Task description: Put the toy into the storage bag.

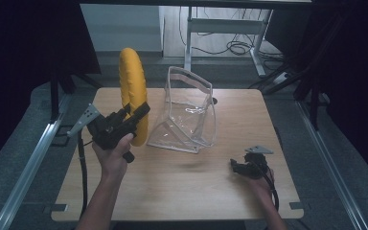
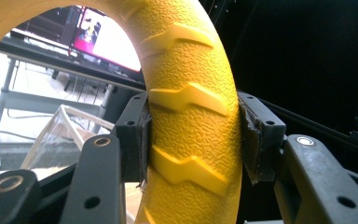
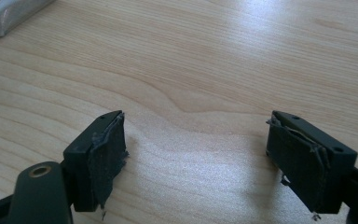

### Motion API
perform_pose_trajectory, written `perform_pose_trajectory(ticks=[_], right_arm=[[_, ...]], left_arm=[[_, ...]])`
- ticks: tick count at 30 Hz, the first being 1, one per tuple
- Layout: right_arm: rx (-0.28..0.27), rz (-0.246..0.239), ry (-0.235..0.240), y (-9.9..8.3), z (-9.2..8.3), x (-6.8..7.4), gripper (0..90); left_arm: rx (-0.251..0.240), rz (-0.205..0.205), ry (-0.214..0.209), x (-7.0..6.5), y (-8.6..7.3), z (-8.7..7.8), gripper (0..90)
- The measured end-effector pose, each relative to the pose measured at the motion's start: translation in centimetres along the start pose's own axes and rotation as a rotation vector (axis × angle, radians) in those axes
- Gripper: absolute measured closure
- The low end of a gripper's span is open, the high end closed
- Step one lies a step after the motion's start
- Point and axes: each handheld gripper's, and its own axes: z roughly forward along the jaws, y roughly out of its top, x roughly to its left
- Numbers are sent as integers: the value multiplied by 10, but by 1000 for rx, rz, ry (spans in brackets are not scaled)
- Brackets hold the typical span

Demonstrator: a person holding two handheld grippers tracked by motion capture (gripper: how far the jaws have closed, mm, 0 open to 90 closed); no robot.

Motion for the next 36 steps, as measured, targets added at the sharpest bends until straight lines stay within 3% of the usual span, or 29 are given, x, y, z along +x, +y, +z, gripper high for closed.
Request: perform_pose_trajectory(ticks=[9, 21, 29, 36], right_arm=[[0, 0, 0, 0, 0, 0, 196], [1, -3, 0, 0, 0, 0, 196], [2, -2, 0, 0, 0, 0, 196], [-2, -2, 0, 0, 0, 0, 196]], left_arm=[[-27, 42, 16, -11, 2, 14, 509], [-67, 64, 41, -20, -2, 27, 509], [-62, 61, 31, -24, -5, 36, 508], [-69, 93, 23, -35, 1, 43, 508]])
